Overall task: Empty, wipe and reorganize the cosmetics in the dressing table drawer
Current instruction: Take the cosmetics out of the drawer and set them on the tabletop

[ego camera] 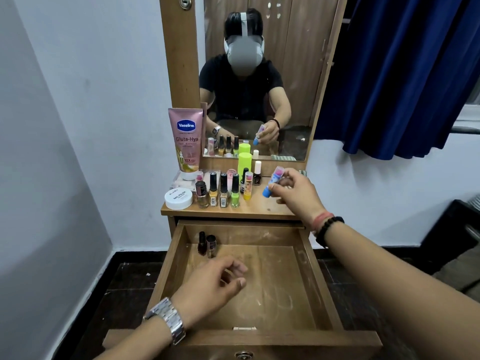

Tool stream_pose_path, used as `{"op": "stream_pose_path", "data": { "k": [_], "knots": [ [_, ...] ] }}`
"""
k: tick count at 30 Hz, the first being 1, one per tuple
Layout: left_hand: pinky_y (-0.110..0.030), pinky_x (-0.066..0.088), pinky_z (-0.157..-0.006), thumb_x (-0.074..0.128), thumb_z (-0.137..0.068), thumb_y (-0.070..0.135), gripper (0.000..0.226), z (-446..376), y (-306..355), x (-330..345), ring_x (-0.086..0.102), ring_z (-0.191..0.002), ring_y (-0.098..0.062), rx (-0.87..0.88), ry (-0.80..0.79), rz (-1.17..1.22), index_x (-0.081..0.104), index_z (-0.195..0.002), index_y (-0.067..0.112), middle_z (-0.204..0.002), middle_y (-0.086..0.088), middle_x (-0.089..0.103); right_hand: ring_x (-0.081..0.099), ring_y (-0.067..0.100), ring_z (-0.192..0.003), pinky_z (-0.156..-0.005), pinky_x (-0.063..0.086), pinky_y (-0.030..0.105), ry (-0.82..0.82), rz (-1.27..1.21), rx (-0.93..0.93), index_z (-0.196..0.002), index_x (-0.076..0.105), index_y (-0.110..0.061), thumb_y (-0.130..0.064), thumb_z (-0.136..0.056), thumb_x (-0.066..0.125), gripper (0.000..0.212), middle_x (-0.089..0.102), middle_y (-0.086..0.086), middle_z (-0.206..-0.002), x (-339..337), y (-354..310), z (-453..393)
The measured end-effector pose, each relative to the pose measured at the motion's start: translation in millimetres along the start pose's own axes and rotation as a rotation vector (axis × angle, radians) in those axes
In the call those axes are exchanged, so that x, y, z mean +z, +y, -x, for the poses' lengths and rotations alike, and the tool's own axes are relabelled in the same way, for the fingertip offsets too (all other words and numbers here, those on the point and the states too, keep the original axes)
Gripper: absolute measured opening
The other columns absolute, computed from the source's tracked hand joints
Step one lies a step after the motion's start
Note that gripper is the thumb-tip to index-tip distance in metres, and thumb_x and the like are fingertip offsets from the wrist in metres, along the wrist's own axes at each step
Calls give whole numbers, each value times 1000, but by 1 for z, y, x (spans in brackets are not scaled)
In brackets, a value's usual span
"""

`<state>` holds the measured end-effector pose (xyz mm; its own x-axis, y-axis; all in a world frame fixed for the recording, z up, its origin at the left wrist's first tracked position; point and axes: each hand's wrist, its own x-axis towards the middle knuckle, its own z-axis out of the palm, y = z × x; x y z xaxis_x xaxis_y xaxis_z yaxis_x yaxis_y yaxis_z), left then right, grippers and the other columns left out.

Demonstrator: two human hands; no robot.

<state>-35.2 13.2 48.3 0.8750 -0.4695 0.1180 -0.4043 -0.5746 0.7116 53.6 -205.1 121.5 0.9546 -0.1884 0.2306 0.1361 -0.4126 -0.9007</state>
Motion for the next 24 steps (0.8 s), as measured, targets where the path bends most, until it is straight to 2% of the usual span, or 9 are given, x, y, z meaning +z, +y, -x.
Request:
{"op": "stream_pose_path", "data": {
  "k": [5,8,10,12,14,17,24],
  "knots": [
    [-11,46,-77,60,-87,32,14,4,-1,5,57,-86,5,122,-42,-89,61,-101,32,-97,19,60,63,17,-86,-82,56,37,60,181,-50,-99,64,-13,-7,-83,70,17,67,2,-91,14,8,-42],
    [-4,40,-73,59,-88,30,14,3,-3,7,56,-85,4,170,-45,-120,59,-101,32,-97,18,58,60,17,-79,-82,55,42,57,252,-45,-94,66,-11,-8,-82,70,14,65,4,-84,24,14,-59],
    [-4,40,-73,59,-88,30,13,3,-5,6,56,-85,4,172,-38,-111,60,-101,31,-96,18,57,59,18,-76,-78,55,39,44,288,-37,-93,67,-9,-9,-81,70,12,67,9,-82,31,19,-64],
    [-5,41,-74,59,-88,30,14,2,-6,6,56,-86,4,157,-28,-94,61,-101,30,-96,18,58,58,15,-73,-69,52,30,37,309,-36,-89,66,-12,-11,-81,71,9,65,4,-76,36,23,-64],
    [-6,42,-76,59,-88,31,15,3,-7,5,56,-86,5,145,-31,-92,62,-102,30,-96,18,58,58,13,-72,-66,48,23,41,312,-34,-87,66,-16,-11,-82,71,8,63,-1,-73,41,26,-63],
    [-9,44,-77,58,-88,31,16,3,-5,6,55,-86,5,144,-42,-112,62,-103,30,-97,18,58,59,13,-76,-76,54,28,27,311,-16,-90,67,-15,-11,-83,71,9,66,2,-79,42,30,-61],
    [-11,45,-76,59,-88,30,16,4,-4,5,56,-85,4,128,-54,-125,62,-104,30,-97,18,59,62,14,-79,-79,55,30,-1,346,3,-94,69,-11,-12,-82,73,13,68,3,-83,41,32,-62]
  ]
}}
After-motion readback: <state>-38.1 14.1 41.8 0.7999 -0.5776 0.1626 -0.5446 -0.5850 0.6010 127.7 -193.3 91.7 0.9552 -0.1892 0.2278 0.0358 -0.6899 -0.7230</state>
